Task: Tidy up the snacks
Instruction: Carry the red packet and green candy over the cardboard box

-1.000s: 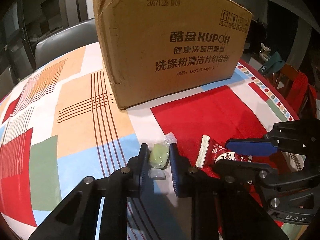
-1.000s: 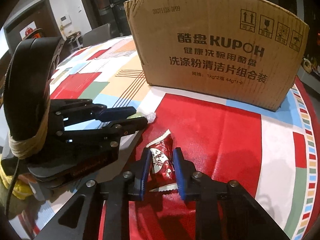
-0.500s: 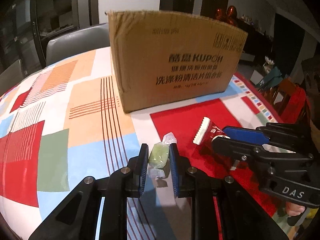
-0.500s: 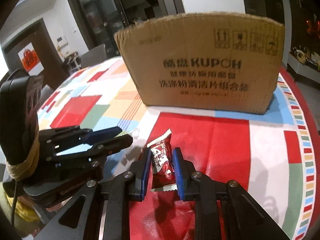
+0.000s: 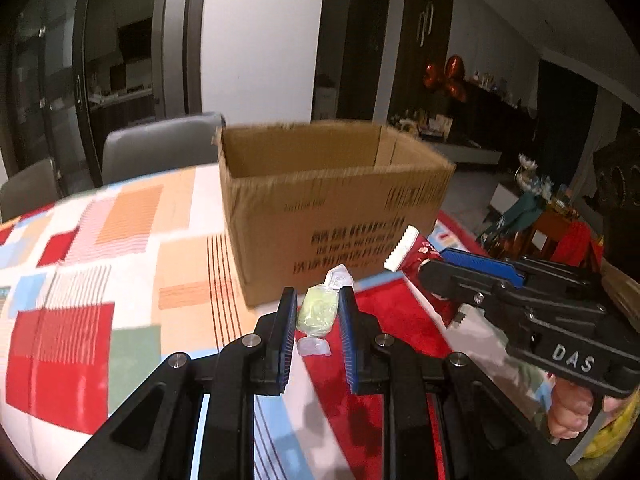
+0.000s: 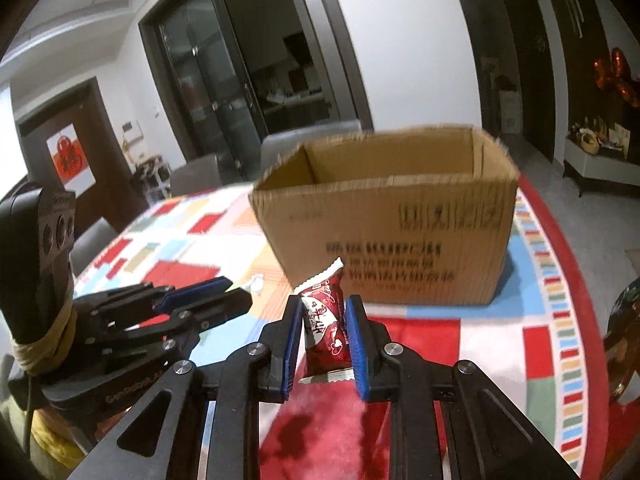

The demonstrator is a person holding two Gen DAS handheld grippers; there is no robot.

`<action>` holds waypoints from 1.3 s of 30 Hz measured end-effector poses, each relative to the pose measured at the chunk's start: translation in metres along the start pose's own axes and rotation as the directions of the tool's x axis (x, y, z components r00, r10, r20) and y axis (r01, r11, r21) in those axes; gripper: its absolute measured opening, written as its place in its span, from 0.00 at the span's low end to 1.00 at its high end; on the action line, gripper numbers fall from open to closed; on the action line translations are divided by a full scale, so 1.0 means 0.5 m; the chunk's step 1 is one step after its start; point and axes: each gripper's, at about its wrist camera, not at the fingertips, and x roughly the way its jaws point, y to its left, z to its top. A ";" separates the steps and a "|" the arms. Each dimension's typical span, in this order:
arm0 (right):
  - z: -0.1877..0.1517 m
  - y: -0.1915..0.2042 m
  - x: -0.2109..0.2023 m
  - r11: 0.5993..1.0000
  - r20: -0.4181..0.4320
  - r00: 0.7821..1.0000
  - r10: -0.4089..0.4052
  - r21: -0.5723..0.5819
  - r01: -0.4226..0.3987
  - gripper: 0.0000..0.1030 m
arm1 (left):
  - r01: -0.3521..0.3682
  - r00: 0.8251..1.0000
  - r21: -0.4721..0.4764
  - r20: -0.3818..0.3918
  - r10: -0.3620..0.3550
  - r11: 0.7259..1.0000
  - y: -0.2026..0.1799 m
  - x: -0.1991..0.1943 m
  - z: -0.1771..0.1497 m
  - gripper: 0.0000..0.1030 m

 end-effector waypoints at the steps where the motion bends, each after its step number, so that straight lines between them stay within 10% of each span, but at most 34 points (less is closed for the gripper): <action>1: 0.009 -0.002 -0.006 1.000 0.015 1.000 0.000 0.004 0.000 0.23 | 0.002 1.000 0.001 0.011 -0.002 1.000 -0.002 -0.004 0.007 0.21; 21: 0.159 -0.022 -0.087 1.000 0.236 0.972 -0.015 0.027 0.009 0.23 | 0.018 0.984 -0.007 0.175 -0.017 1.000 -0.016 -0.043 0.171 0.21; 39: 0.211 -0.064 -0.018 0.997 0.154 0.986 -0.070 0.021 0.068 0.23 | -0.006 0.995 -0.053 0.100 0.011 0.999 0.010 0.063 0.212 0.21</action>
